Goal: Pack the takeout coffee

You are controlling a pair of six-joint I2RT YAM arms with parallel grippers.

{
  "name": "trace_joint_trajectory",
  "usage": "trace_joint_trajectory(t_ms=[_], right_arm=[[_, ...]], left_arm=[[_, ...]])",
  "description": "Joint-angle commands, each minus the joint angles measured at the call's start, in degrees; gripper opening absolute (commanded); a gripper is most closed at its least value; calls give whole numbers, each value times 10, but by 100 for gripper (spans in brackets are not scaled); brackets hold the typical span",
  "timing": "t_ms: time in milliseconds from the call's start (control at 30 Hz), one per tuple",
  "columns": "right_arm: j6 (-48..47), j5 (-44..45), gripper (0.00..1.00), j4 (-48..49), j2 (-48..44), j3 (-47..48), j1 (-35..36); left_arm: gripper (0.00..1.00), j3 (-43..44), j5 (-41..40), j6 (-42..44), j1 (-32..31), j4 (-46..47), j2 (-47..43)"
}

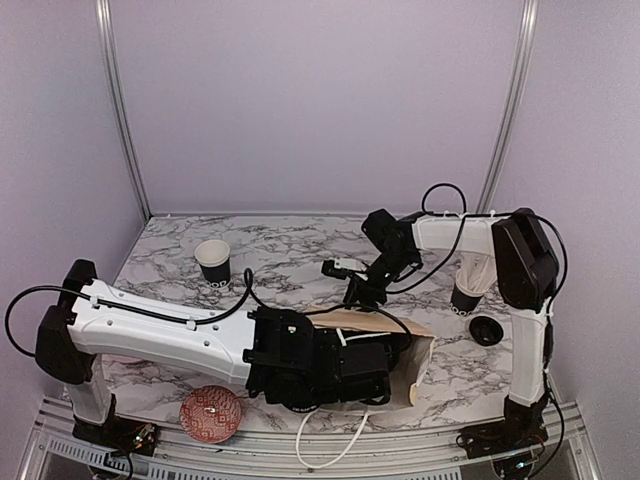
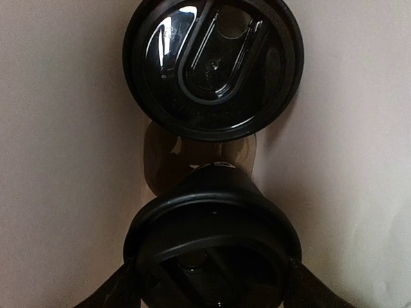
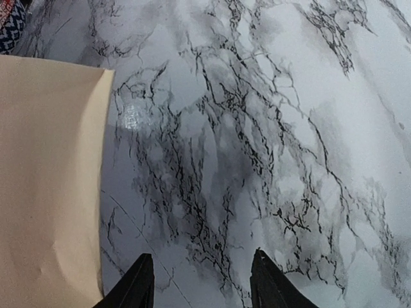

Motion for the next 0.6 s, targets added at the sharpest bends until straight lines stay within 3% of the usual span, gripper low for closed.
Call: trace_joint_trajectory(t_ms=[0, 233, 567], right_arm=[[-20, -47, 49, 0, 10, 4, 11], [-28, -74, 49, 5, 17, -5, 12], [-53, -101, 49, 1, 28, -12, 12]], left_arm=[[56, -21, -26, 11, 4, 57, -40], [57, -93, -38, 22, 7, 130, -92], [57, -157, 4, 34, 35, 207, -119]])
